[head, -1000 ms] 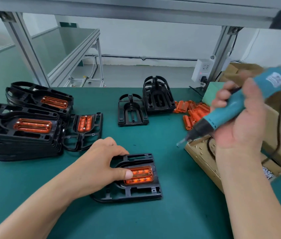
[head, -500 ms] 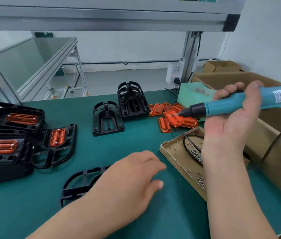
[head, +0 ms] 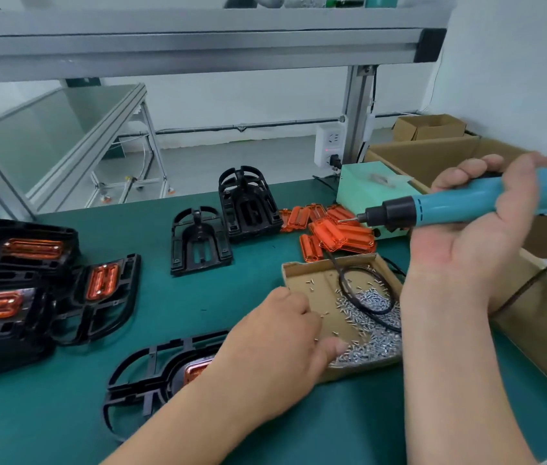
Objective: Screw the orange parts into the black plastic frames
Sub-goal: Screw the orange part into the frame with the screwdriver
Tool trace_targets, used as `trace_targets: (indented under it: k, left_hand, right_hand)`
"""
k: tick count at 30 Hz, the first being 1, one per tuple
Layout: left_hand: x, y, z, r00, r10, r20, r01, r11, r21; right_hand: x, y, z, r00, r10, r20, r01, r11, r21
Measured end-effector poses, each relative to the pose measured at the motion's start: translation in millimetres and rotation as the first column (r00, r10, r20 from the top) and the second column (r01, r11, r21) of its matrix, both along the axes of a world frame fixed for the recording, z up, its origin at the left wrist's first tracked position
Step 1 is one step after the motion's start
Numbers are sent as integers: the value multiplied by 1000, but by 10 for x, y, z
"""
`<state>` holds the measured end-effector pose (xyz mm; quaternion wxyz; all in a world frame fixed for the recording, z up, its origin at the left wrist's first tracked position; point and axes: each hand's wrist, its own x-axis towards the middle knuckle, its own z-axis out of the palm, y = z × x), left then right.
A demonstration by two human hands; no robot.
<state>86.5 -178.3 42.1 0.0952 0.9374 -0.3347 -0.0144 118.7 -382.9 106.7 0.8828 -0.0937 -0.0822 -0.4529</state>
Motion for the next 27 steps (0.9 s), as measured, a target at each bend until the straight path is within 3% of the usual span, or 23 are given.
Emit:
trace_targets:
  k: [6,10,14,22,27]
  left_hand:
    - [74,-93,81,976,-104,193,96,994,50]
    - [186,-273,149,974,-203,100,189,972,137]
    - [239,-305,112,975,-196,-106,197,980,4]
    - [167,-245,31,987,-151,-58,142,981,-131]
    - [155,-203,107,979,-75,-187,25,966,-257]
  right_hand:
    - [47,-28,24,996,65,-63,-68,996,-55]
    - [58,20,-6,993,82,-88,-89,993,-83]
    - [87,38,-25,992,95,-84,-104,989,-107]
    - [135,72,-57,989,117,-93,-127,985,-119]
    - [138,102,-58,985,142,-95,-151,985,-88]
